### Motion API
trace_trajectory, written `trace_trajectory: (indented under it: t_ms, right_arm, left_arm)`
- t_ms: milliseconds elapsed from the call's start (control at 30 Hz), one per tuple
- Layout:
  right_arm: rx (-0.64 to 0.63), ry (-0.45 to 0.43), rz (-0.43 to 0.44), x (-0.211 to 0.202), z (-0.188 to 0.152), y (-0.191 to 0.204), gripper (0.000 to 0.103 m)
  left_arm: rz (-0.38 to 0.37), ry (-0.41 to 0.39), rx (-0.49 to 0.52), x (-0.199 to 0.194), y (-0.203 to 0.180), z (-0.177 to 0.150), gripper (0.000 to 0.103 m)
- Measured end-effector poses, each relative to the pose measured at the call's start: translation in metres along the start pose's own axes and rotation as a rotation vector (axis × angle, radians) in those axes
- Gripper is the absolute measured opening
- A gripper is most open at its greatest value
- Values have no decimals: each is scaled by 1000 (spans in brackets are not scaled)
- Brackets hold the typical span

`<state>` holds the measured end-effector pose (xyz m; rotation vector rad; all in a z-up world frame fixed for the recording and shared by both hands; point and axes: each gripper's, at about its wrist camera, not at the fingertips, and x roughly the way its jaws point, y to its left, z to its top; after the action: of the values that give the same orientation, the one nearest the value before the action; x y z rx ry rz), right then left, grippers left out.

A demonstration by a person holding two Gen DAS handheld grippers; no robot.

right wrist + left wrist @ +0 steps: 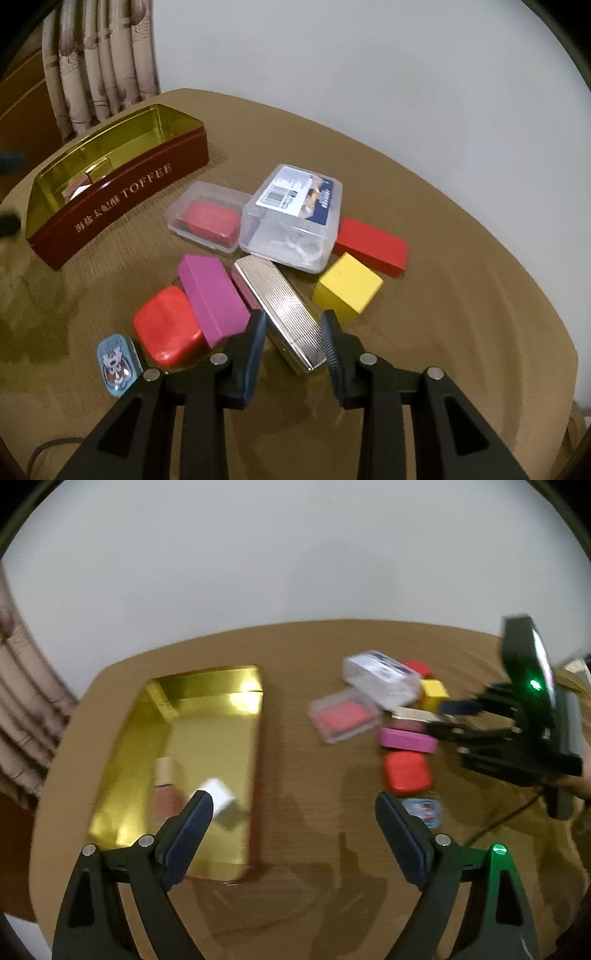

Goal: Organize rigid objects
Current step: 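Grasp the silver ribbed box with the right gripper while the left grasps the blue tin, then carry the blue cartoon tin into the gold tin and open the left gripper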

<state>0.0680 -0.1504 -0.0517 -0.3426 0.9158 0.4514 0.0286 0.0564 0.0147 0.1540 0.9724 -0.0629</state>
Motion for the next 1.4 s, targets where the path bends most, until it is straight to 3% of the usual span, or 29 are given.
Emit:
trace_trajectory:
  t_ms: [200, 400, 700, 867, 1000, 1100, 1200, 1300, 1400]
  right_arm:
    - [0, 2, 6, 15, 3, -3, 38]
    - [116, -19, 18, 17, -10, -14, 30]
    - [296, -47, -167, -10, -58, -28, 30]
    - [354, -54, -211, -18, -71, -26, 30]
    - [376, -58, -215, -19, -73, -23, 30]
    - [377, -60, -215, -17, -70, -19, 30]
    - [375, -60, -217, -20, -74, -19, 31]
    - [376, -61, -216, -19, -73, -23, 31]
    - [372, -59, -220, -19, -73, -23, 31]
  left_arm:
    - [-24, 44, 30, 20, -36, -2, 88]
    - [-24, 80, 24, 36, -45, -9, 88]
    - [-39, 88, 109, 47, -74, -24, 88]
    - [-82, 101, 94, 56, -79, -29, 88]
    - [-74, 113, 115, 66, -87, -32, 88]
    - [-75, 118, 116, 70, -87, -36, 79]
    - [-121, 123, 87, 73, -84, -35, 64]
    - [-134, 117, 89, 71, -85, -34, 41]
    - [-109, 108, 107, 72, -88, -32, 39]
